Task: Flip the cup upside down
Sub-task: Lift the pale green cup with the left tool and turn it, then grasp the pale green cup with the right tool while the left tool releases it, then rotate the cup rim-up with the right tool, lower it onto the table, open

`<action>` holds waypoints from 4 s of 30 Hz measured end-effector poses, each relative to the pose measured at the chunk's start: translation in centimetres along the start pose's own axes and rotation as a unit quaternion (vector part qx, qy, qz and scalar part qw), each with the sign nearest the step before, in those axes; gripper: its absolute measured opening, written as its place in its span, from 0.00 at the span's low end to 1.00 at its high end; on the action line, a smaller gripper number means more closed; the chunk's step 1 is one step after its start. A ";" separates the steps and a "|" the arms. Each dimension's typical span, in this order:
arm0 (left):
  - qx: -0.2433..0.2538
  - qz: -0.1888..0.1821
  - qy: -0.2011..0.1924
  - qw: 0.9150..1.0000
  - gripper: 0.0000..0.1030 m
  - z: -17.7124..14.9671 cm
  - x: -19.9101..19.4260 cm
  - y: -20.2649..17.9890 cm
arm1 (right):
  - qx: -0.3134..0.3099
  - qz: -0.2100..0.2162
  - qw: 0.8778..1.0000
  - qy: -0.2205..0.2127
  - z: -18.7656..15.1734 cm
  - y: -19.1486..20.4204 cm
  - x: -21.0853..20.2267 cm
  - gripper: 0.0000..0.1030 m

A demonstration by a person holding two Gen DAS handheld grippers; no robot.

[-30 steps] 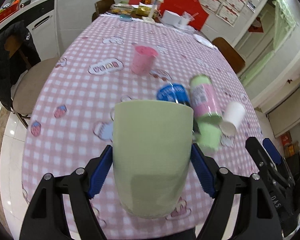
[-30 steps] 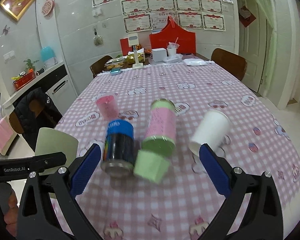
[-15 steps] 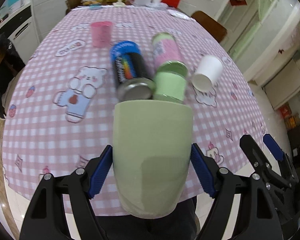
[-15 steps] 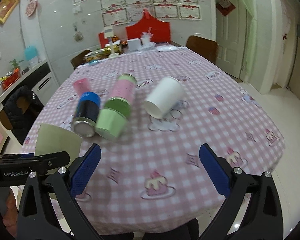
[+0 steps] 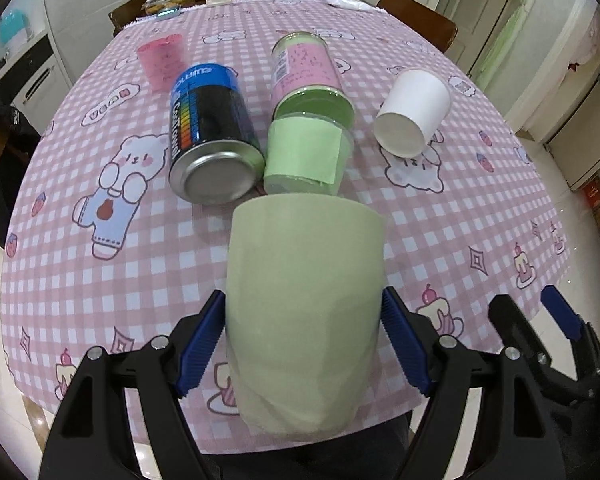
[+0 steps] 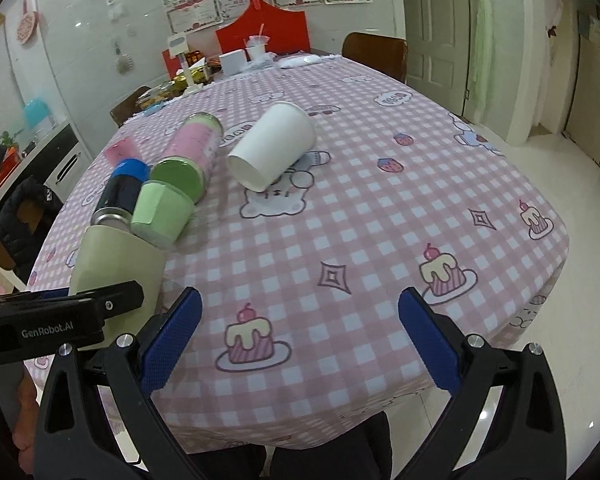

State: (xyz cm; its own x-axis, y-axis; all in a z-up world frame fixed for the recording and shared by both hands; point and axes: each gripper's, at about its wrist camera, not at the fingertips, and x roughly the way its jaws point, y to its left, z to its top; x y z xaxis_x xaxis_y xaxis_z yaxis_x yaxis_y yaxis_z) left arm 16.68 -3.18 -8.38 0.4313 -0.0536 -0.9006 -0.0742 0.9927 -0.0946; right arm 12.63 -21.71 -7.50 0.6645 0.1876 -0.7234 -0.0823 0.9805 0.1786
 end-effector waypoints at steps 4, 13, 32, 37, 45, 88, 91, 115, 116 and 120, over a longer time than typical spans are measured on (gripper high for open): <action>0.005 0.008 -0.003 1.000 0.75 0.1 0.1 -0.2 | 0.012 -0.002 1.000 0.007 -0.1 -0.7 0.1 0.92; 0.008 -0.003 -0.029 1.000 0.75 0.1 -0.7 -0.1 | 0.028 0.008 0.999 0.013 -0.2 -1.0 0.1 0.92; 0.025 -0.026 -0.094 0.995 0.75 0.8 -5.5 2.5 | 0.059 0.042 0.997 -0.004 1.8 1.5 -2.0 0.92; 0.026 -0.028 -0.101 0.994 0.75 0.6 -6.3 4.5 | 0.049 0.059 0.997 -0.003 2.7 4.0 -2.1 0.92; 0.001 -0.013 -0.097 0.995 0.75 0.4 -5.7 9.4 | 0.007 0.085 0.996 0.035 3.4 9.2 -0.2 0.92; 0.019 -0.031 -0.077 0.996 0.75 2.7 -1.2 13.5 | -0.106 0.017 0.993 0.045 5.4 15.4 4.1 0.74; 0.018 -0.023 -0.080 0.996 0.75 2.7 -1.2 13.4 | -0.108 0.018 0.993 0.042 5.6 15.5 4.6 0.74; 0.021 -0.001 -0.105 0.994 0.75 2.3 -2.9 12.9 | -0.111 0.036 0.993 0.035 5.5 15.2 2.4 0.88; 0.022 -0.001 -0.106 0.994 0.75 2.2 -3.1 12.8 | -0.109 0.039 0.993 0.033 5.5 15.0 2.1 0.88; 0.026 0.003 -0.117 0.993 0.75 1.4 -4.3 12.0 | -0.106 0.053 0.993 0.024 4.9 14.6 0.8 0.88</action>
State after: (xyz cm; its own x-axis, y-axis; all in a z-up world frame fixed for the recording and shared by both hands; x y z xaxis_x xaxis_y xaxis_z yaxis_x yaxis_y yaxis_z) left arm 15.20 9.13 -5.07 0.6290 -0.0275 -0.7769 -0.0340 0.9974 -0.0629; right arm 15.59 -7.56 -2.21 0.6083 0.2878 -0.7397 -0.3069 0.9447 0.1153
